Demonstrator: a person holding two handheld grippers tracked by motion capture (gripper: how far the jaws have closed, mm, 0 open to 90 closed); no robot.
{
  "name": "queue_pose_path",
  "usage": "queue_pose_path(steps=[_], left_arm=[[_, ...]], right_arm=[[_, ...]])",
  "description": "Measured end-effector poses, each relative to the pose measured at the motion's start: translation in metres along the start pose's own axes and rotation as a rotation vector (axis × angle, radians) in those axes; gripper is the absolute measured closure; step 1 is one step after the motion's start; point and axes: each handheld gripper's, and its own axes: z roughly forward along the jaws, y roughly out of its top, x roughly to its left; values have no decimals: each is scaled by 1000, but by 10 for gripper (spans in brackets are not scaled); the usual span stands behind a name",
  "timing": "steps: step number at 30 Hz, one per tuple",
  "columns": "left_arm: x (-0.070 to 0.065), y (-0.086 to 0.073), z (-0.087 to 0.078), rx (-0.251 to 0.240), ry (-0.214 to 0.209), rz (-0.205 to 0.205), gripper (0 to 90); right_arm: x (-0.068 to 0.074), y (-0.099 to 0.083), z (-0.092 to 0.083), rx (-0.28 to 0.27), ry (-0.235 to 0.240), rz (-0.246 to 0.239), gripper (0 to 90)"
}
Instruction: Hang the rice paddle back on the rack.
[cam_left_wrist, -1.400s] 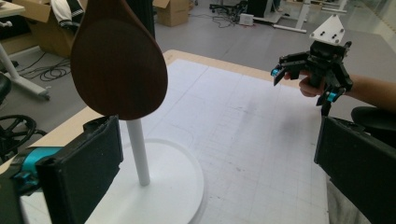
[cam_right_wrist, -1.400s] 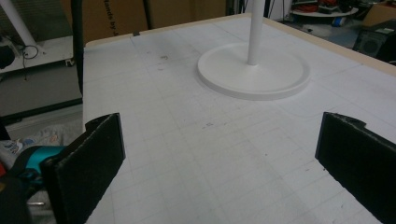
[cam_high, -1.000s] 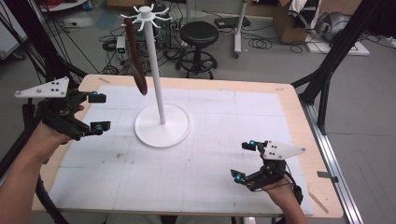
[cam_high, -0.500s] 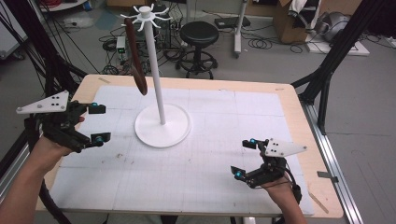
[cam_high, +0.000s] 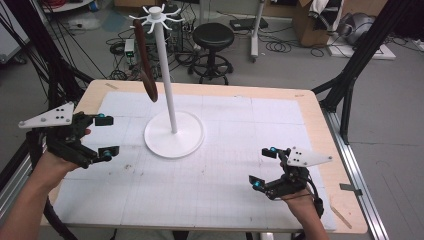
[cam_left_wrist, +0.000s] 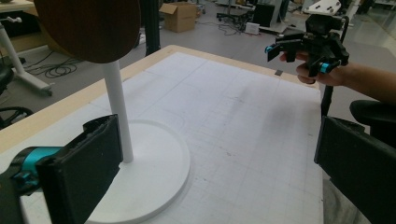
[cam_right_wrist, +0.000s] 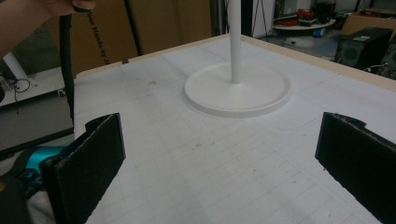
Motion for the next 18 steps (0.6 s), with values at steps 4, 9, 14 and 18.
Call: queue_pose_path(steps=[4,9,14,18], left_arm=[[-2,-2,-4,1,17,-12,17],[-4,-7,-11,-15,39,-24,17],[-4,-20,-11,0,55,-33,17],[-7,-30,-10,-1,67,-34,17]], right_arm=[[0,1,-1,-8,-2,0,2],[0,2,0,-7,-2,-5,3],[1,3,2,-11,-2,-13,3],[2,4,3,-9,1,-14,3]])
